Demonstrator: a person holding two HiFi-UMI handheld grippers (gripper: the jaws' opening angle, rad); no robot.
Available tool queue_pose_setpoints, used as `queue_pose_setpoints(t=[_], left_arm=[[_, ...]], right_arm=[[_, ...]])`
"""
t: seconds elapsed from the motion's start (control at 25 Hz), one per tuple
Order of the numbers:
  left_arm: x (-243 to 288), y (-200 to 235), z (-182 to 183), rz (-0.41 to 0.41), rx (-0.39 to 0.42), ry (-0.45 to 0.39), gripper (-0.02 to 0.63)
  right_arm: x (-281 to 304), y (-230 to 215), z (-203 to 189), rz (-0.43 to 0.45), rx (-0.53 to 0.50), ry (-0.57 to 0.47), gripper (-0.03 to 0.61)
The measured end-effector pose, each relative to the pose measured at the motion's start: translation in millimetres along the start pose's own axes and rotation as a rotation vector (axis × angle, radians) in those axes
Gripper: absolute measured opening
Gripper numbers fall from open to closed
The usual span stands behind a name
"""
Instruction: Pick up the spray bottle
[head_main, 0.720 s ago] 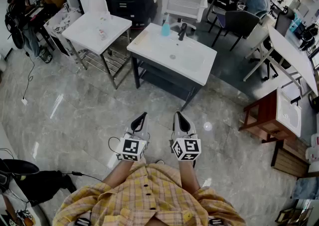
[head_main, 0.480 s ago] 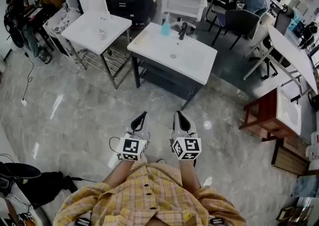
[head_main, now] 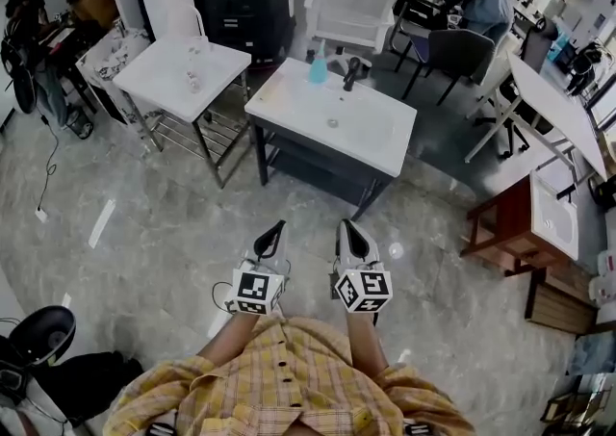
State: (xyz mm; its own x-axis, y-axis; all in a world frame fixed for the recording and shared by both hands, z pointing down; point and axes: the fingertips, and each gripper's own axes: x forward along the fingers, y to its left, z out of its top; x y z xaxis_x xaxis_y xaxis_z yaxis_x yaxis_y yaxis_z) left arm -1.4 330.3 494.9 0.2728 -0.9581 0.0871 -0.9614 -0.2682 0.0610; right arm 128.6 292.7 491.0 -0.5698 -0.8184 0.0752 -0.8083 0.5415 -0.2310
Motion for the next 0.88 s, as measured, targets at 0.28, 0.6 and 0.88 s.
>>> queue_pose_setpoints(t=[0.28,0.6,0.88], left_arm=[[7.3,23.8,-6.4,-0.038,0.005,-0.003,0.000],[27.1,50.5,-12.6,-0.042,0.013,0.009,0.000],[68.2,74.6,-22.4,-0.065,0.030,0.028,0.000]], right_arm=[[22.4,14.5,-2.5,-0.021,-0.006,-0.023,0.002],[56.9,16.3,-3.1,-0.036,-0.013,-0.023,0.002],[102.7,0.8,-15.2,-0.037,0.018,-0.025,0.002]])
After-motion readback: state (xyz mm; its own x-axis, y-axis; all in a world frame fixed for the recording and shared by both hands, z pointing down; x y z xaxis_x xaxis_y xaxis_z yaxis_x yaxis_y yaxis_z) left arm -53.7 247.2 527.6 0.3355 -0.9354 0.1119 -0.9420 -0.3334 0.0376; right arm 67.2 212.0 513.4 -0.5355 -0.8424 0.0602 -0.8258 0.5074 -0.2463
